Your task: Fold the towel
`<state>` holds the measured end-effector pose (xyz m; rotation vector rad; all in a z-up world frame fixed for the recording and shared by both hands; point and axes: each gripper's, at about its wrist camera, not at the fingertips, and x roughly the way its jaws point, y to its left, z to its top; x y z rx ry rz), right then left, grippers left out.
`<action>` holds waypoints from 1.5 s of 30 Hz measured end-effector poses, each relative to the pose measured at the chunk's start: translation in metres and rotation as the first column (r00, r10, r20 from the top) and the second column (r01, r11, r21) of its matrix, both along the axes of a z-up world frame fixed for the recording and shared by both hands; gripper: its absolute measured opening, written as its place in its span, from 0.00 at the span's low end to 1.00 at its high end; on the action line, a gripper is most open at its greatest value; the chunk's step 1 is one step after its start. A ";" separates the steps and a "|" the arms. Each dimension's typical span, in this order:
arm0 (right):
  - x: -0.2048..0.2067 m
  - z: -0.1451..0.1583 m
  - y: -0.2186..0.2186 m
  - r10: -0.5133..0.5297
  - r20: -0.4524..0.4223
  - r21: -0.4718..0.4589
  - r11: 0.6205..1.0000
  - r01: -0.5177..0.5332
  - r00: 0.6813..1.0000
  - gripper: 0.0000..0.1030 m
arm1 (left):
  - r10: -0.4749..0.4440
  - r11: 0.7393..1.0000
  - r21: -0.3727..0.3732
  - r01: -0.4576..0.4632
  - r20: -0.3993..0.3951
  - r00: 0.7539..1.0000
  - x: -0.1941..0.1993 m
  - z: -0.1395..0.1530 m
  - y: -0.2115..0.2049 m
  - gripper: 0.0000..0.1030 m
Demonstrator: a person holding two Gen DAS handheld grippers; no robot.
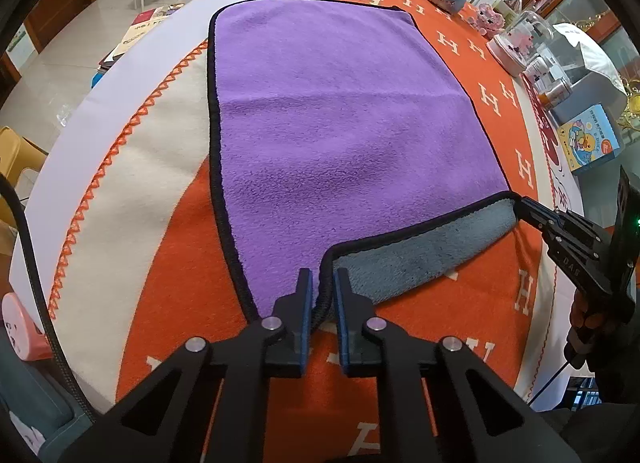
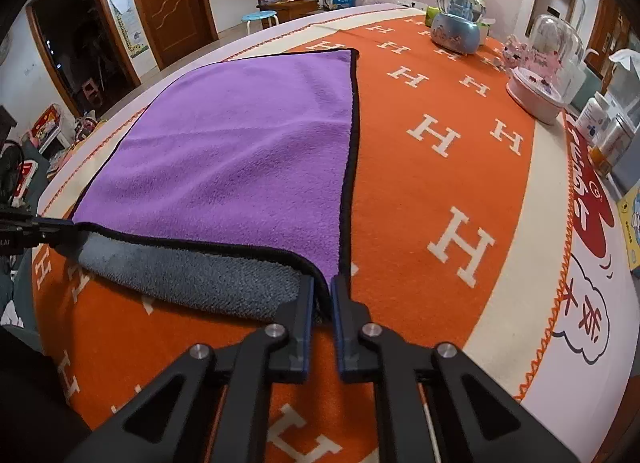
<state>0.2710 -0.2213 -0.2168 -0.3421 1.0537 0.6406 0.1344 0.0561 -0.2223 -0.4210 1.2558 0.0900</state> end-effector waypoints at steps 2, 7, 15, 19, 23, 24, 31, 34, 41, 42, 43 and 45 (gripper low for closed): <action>0.000 0.001 0.001 -0.002 -0.001 0.001 1.000 0.002 1.000 0.05 | 0.000 1.000 0.001 0.000 0.000 1.000 -0.001 0.000 0.001 0.07; 0.002 0.002 0.003 -0.007 0.002 -0.002 1.000 0.007 1.000 0.04 | -0.018 1.000 0.022 0.018 0.001 1.000 -0.002 0.001 0.004 0.05; 0.003 0.009 0.005 -0.023 0.026 -0.010 1.000 0.023 0.999 0.04 | -0.029 0.999 0.028 0.028 0.024 0.999 -0.001 0.007 0.010 0.04; 0.005 0.017 0.007 -0.028 0.045 -0.001 1.000 0.028 0.999 0.04 | -0.049 0.997 0.056 0.046 0.042 0.998 0.003 0.016 0.011 0.04; 0.009 0.029 0.013 -0.036 0.072 0.013 0.999 0.036 0.997 0.04 | -0.053 0.996 0.081 0.048 0.062 0.997 0.009 0.029 0.016 0.03; 0.010 0.032 0.015 -0.037 0.081 0.017 0.999 0.035 0.996 0.04 | -0.054 0.995 0.088 0.047 0.070 0.996 0.010 0.033 0.018 0.03; 0.022 0.061 0.029 -0.061 0.152 0.063 0.997 0.052 0.986 0.04 | -0.065 0.988 0.150 0.044 0.140 0.988 0.027 0.069 0.032 0.03; 0.028 0.074 0.037 -0.067 0.189 0.082 0.995 0.052 0.980 0.04 | -0.074 0.983 0.180 0.042 0.177 0.981 0.035 0.084 0.037 0.03; 0.046 0.102 0.051 -0.087 0.272 0.116 0.992 0.057 0.958 0.04 | -0.081 0.973 0.232 0.020 0.259 0.962 0.053 0.116 0.057 0.03; 0.049 0.104 0.051 -0.089 0.280 0.119 0.991 0.057 0.956 0.04 | -0.083 0.971 0.239 0.017 0.270 0.959 0.057 0.120 0.059 0.03; 0.053 0.107 0.054 -0.090 0.290 0.124 0.991 0.056 0.953 0.04 | -0.083 0.969 0.245 0.013 0.278 0.957 0.060 0.123 0.061 0.03; 0.062 0.113 0.060 -0.088 0.313 0.128 0.991 0.050 0.946 0.04 | -0.086 0.966 0.259 0.007 0.296 0.951 0.067 0.128 0.066 0.03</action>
